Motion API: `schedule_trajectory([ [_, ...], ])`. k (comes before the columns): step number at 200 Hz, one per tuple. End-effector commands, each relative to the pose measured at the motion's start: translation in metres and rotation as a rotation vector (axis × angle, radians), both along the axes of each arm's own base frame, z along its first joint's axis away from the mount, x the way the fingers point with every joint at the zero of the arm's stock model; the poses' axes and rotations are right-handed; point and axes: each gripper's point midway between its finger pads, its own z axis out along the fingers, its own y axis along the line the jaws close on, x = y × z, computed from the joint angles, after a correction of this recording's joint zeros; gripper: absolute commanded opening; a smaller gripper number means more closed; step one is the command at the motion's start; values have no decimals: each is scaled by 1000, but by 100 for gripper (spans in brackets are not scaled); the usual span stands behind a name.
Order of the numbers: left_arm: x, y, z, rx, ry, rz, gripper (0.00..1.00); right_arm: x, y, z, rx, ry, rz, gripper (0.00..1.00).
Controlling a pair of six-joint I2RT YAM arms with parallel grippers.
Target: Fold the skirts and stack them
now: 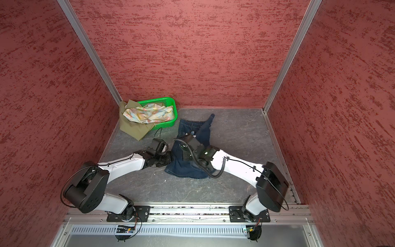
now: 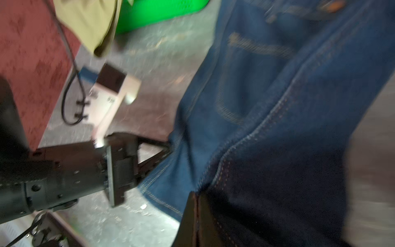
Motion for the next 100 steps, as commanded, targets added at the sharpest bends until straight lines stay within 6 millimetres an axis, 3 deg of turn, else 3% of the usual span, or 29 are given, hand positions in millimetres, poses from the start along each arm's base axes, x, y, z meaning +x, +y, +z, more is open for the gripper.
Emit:
schedule_trajectory([
  [1,8,-3,2,-47,-36,5,0,-9,35,6,130,54,-53,0],
  [6,7,-2,1,-51,-36,9,0,-11,36,6,148,63,-50,3],
  [17,7,-2,-1,-60,-35,7,0,-12,33,12,184,55,-61,30],
  [34,7,-2,-5,-65,-31,2,0,-8,7,29,162,-8,-128,62],
  [44,7,-3,-8,-67,-28,-3,0,-3,-11,40,146,-42,-175,72],
  [71,6,-5,-15,-81,-9,-14,0,14,-65,52,140,-58,-301,77],
  [100,4,-7,-19,-91,6,-16,0,30,-113,28,124,-12,-402,77],
])
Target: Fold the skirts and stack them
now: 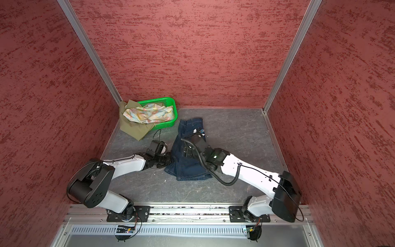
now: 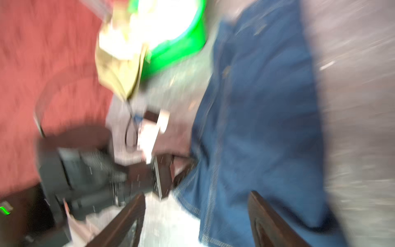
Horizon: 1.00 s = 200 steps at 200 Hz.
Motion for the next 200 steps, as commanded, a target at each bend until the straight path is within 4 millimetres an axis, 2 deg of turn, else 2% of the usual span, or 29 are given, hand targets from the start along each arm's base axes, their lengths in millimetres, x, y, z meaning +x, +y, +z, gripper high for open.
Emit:
schedule_trajectory([
  [1,1,-3,-2,-27,-3,-7,0,10,-46,-39,-67,87,-121,77],
  [11,-1,-5,-4,-36,5,-9,0,13,-54,-47,-82,99,-134,78],
  [24,-5,-9,-5,-53,17,-12,0,18,-55,-54,-103,104,-124,78],
  [53,-18,-21,-3,-60,30,-26,0,37,-38,-59,-168,90,-78,78],
  [57,-22,-24,-3,-59,32,-32,0,40,-36,-66,-193,101,-72,78],
  [68,-29,-32,-3,-51,35,-42,0,49,-30,-69,-222,96,-61,78],
  [85,-42,-50,0,-60,38,-74,0,62,-32,-70,-242,84,-72,78],
  [109,-51,-84,2,-67,29,-126,0,78,-59,-62,-201,86,-126,78],
  [127,-51,-117,-3,-87,43,-178,0,84,-95,-48,-179,64,-194,80],
  [130,-50,-124,-4,-93,46,-190,0,84,-102,-38,-165,45,-207,80],
  [138,-49,-142,-6,-105,53,-224,0,83,-117,-31,-149,33,-232,81],
  [148,-48,-164,-8,-114,61,-266,8,80,-131,-24,-132,25,-244,81],
  [174,-46,-213,2,-151,35,-365,50,69,-155,-18,-162,11,-280,83],
  [186,-49,-223,8,-145,10,-405,63,66,-162,-17,-173,10,-292,84],
  [200,-50,-221,14,-125,-15,-428,74,62,-166,-13,-172,4,-294,84],
])
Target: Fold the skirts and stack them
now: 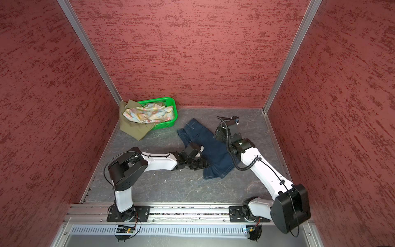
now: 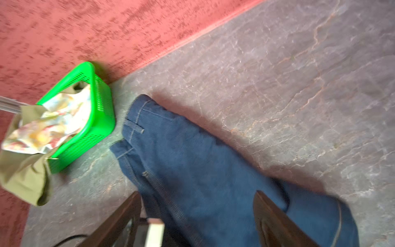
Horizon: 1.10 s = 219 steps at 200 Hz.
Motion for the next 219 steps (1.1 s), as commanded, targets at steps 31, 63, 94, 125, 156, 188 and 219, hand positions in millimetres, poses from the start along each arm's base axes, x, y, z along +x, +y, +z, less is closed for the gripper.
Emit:
schedule_trajectory([
  [31,-9,40,8,125,-108,-29,88,-18,-13,-9,-45,16,9,87],
  [63,2,104,32,170,-181,85,97,-10,2,-11,-41,0,78,90],
  [94,26,174,46,181,-188,268,97,7,32,-19,-86,-6,163,90],
  [125,45,213,49,174,-177,370,95,22,81,-42,-210,22,260,88],
  [156,67,227,45,132,-148,421,94,36,128,-62,-290,12,358,87],
  [188,96,229,41,64,-114,462,92,55,152,-80,-365,-9,422,83],
  [219,120,219,35,22,-93,483,88,73,157,-100,-477,-25,456,78],
])
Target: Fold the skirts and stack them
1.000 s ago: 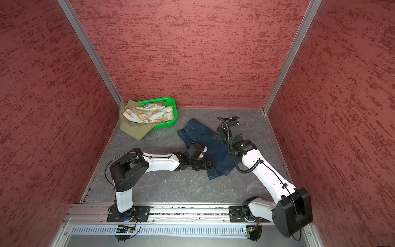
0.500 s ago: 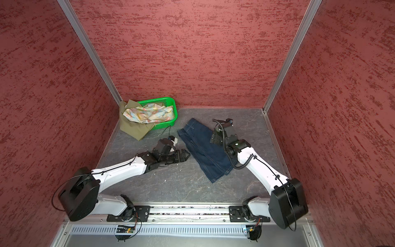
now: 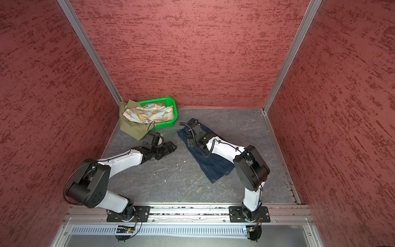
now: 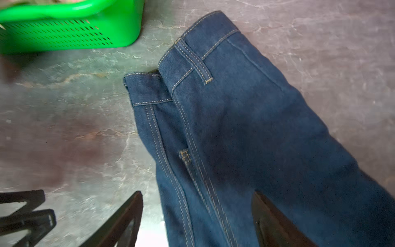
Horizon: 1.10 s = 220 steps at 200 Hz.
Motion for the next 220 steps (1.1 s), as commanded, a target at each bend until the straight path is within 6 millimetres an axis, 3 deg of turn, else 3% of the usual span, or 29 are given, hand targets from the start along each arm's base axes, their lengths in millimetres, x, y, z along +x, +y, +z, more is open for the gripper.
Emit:
schedule_trajectory([
  [1,25,-17,15,-88,-51,-5,88,23,3,6,-84,-101,33,78],
  [99,71,-38,-18,-131,-17,140,75,53,24,-48,-174,-127,103,63],
  [129,85,-42,-28,-126,-17,173,61,64,20,-58,-202,-145,56,48],
  [143,91,-42,-32,-122,-17,182,44,69,18,-58,-180,-150,36,34],
  [181,100,-48,-38,-124,-9,166,9,73,20,-38,-104,-153,29,0],
  [191,100,-49,-37,-121,-12,160,0,72,22,-27,-91,-157,32,0],
  [220,100,-49,-35,-114,-27,146,0,68,30,14,-10,-181,58,0],
])
